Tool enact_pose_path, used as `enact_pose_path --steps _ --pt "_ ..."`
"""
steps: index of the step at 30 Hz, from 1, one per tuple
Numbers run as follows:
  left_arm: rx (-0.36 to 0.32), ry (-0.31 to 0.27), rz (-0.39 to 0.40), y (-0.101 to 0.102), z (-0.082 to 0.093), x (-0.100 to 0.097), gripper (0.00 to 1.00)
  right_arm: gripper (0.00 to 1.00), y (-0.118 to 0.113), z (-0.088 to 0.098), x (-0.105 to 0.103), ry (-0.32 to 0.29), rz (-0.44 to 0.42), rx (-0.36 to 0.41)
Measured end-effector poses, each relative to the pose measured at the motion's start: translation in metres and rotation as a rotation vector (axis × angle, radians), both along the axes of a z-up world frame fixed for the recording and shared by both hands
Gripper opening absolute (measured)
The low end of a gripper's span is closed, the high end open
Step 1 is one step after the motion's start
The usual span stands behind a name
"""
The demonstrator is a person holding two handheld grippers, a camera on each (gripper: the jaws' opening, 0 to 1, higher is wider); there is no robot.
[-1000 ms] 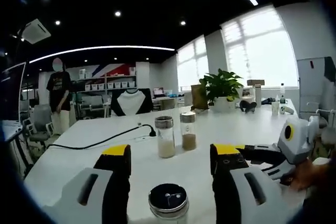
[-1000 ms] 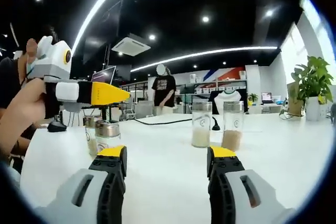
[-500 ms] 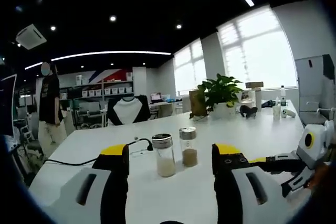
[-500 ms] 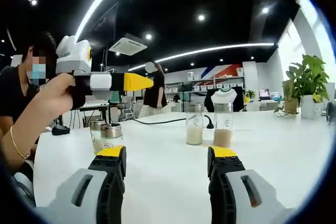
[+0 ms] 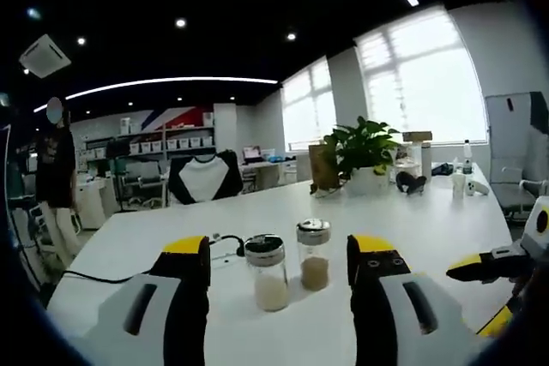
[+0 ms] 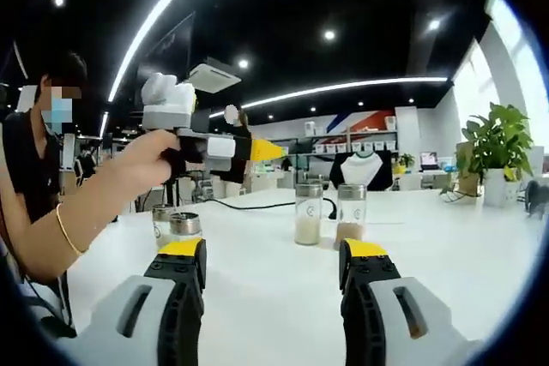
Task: Rotate the seasoning bottle until the label or dispensing opening points toward the visible target arrow and the bottle remains upright within the marked orientation range
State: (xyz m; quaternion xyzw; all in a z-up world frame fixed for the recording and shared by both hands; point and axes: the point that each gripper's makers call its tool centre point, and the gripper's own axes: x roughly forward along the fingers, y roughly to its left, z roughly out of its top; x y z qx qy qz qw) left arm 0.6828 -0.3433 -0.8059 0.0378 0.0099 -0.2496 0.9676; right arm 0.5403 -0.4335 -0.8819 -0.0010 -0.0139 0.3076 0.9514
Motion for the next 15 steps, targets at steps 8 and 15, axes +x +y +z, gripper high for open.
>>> enact_pose_path --steps 8,15 --pt "-0.020 0.053 0.025 -0.015 -0.018 0.030 0.68 0.63 -0.014 0.007 -0.003 -0.009 -0.022 -0.008" --pt "-0.042 0.077 0.048 -0.021 -0.028 0.043 0.68 0.63 -0.020 0.010 -0.002 -0.016 -0.032 -0.006"
